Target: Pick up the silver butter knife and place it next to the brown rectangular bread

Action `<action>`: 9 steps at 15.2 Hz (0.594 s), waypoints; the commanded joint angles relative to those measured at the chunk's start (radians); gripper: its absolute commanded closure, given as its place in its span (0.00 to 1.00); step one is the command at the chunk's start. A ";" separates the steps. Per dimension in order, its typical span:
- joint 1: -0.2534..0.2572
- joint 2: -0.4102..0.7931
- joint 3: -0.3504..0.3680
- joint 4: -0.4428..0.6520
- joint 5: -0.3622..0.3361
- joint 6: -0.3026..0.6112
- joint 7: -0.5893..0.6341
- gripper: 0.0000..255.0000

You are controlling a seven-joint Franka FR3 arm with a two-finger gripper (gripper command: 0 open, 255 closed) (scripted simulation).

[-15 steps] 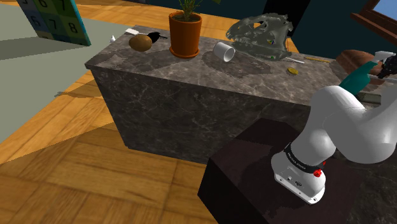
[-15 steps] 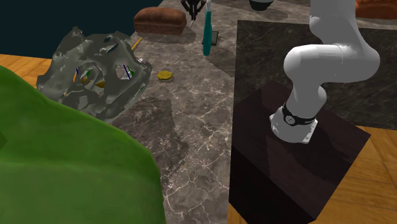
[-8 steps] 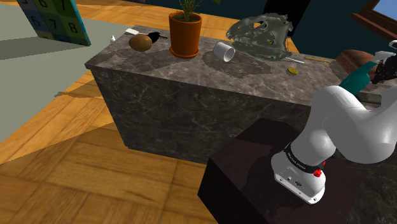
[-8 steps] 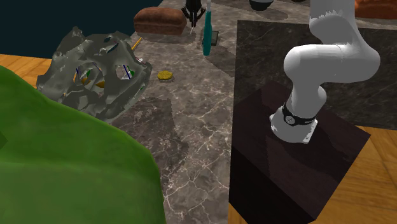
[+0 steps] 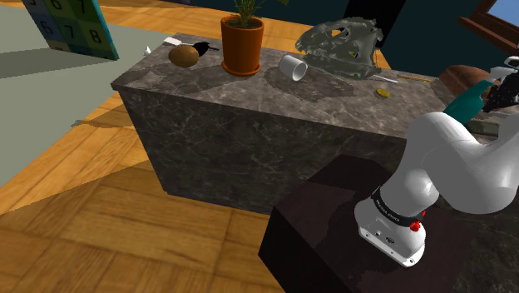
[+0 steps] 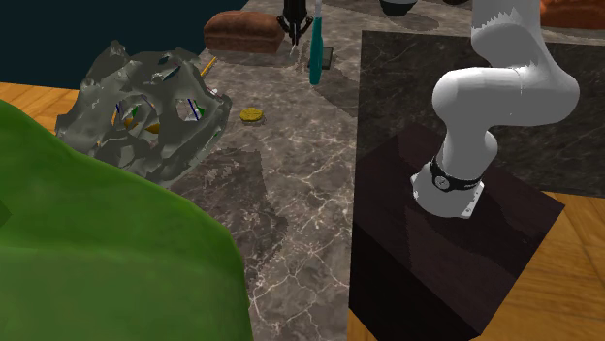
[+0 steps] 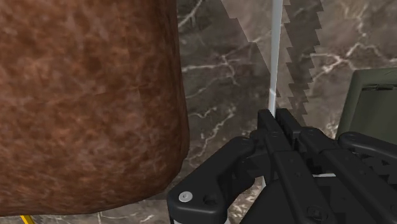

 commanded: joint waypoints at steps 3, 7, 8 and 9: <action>0.000 0.000 0.000 0.000 0.000 0.000 0.000 0.00; 0.000 0.000 0.000 0.000 0.000 0.000 0.000 0.00; 0.004 0.010 0.007 0.021 0.009 -0.025 -0.007 0.00; 0.009 0.019 0.013 0.045 0.017 -0.051 -0.014 0.00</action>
